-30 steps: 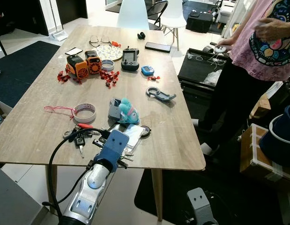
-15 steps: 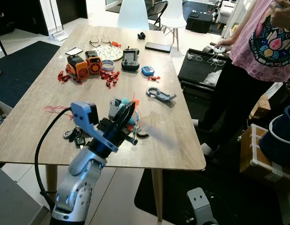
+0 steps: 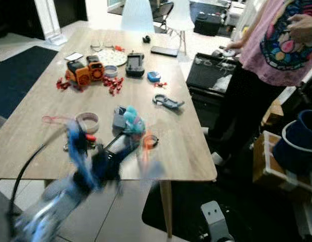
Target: Hang keys on a hook
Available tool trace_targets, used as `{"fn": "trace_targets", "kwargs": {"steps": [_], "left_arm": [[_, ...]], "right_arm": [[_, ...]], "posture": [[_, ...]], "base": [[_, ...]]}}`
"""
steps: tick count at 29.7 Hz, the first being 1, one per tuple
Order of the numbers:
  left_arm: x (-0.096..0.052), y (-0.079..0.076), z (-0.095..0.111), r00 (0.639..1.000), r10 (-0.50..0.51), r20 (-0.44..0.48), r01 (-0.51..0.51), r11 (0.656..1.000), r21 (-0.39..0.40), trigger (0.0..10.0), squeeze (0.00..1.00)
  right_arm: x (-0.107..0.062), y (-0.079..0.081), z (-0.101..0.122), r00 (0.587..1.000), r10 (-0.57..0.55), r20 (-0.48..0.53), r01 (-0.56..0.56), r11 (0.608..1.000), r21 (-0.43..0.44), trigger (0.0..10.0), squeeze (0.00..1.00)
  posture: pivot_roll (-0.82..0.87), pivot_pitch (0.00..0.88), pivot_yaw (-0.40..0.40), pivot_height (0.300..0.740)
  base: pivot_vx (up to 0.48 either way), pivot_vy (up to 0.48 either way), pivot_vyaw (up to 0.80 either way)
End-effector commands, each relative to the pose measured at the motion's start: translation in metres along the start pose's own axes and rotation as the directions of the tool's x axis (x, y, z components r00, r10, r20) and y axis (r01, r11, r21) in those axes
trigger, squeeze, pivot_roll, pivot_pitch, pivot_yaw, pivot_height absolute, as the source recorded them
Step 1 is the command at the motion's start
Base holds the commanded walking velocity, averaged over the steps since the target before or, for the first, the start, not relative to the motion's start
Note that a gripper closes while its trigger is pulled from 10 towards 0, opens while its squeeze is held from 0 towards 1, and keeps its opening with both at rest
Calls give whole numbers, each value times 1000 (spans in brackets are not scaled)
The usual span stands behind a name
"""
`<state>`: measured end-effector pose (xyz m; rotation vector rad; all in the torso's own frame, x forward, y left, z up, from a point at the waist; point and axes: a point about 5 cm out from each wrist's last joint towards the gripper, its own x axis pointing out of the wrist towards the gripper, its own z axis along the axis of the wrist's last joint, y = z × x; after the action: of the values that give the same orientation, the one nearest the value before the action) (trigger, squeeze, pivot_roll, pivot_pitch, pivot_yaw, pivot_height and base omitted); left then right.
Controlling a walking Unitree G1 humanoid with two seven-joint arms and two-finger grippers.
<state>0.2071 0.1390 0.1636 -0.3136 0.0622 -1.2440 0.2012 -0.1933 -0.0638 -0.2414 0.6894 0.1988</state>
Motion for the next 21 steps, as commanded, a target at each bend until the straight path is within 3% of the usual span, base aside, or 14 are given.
{"fn": "trace_targets", "kwargs": {"steps": [1, 2, 5, 6, 8, 10, 11, 13, 16, 18, 21], "left_arm": [[-3, -2, -13, 992, -16, -122, 20, 999, 36, 0, 0], [-8, 1, -28, 978, 20, -208, -9, 998, 57, 0, 0], [-13, 6, -41, 959, 78, -272, -57, 995, 85, 0, 0], [-20, 18, -58, 920, 202, -337, -153, 974, 167, 0, 0], [-32, 40, -80, 815, 440, -378, -324, 885, 333, 0, 0], [-39, 45, -92, 764, 518, -386, -404, 849, 339, 0, 0], [-39, 45, -92, 764, 518, -386, -404, 849, 339, 0, 0], [-47, 43, -109, 727, 543, -421, -439, 838, 323, 0, 0], [-51, 41, -120, 711, 551, -437, -456, 834, 311, 0, 0], [-61, 37, -140, 692, 574, -437, -496, 819, 290, 0, 0], [-66, 34, -150, 703, 598, -384, -539, 801, 260, 0, 0]], "right_arm": [[-1, -2, -4, 1000, -6, -18, 6, 1000, 6, 10000, 0], [-1, -2, -4, 1000, -5, -18, 5, 1000, 5, 10000, 0], [-1, -2, -4, 1000, -4, -19, 4, 1000, 5, 10000, 0], [-1, -1, -4, 1000, -2, -18, 2, 1000, 4, 10000, 0], [-1, 1, -4, 1000, 2, -17, -1, 1000, 5, 10000, 0], [-1, 1, -4, 1000, 2, -17, -2, 1000, 6, 10000, 0], [-1, 1, -4, 1000, 2, -17, -2, 1000, 6, 10000, 0], [-1, 1, -4, 1000, 2, -17, -2, 1000, 5, 10000, 0], [-1, 0, -4, 1000, 2, -17, -2, 1000, 4, 10000, 0], [-1, -1, -4, 1000, 0, -18, 0, 1000, 1, 10000, 0], [-2, -2, -4, 1000, -1, -19, 1, 1000, -1, 10000, 0]], "posture": [[67, 93, -78, 740], [69, 94, -79, 740], [69, 94, -79, 740], [67, 93, -79, 740], [65, 89, -78, 740], [63, 86, -78, 740], [63, 86, -78, 740], [61, 82, -78, 740], [60, 81, -79, 740], [58, 76, -80, 740], [57, 73, -81, 740]], "base": [[0, 0, 0], [0, 0, 0], [0, 0, 0], [0, 0, 0], [0, 0, 0], [0, 0, 0], [0, 0, 0], [0, 0, 0], [0, 0, 0], [0, 0, 0], [0, 0, 0]]}}
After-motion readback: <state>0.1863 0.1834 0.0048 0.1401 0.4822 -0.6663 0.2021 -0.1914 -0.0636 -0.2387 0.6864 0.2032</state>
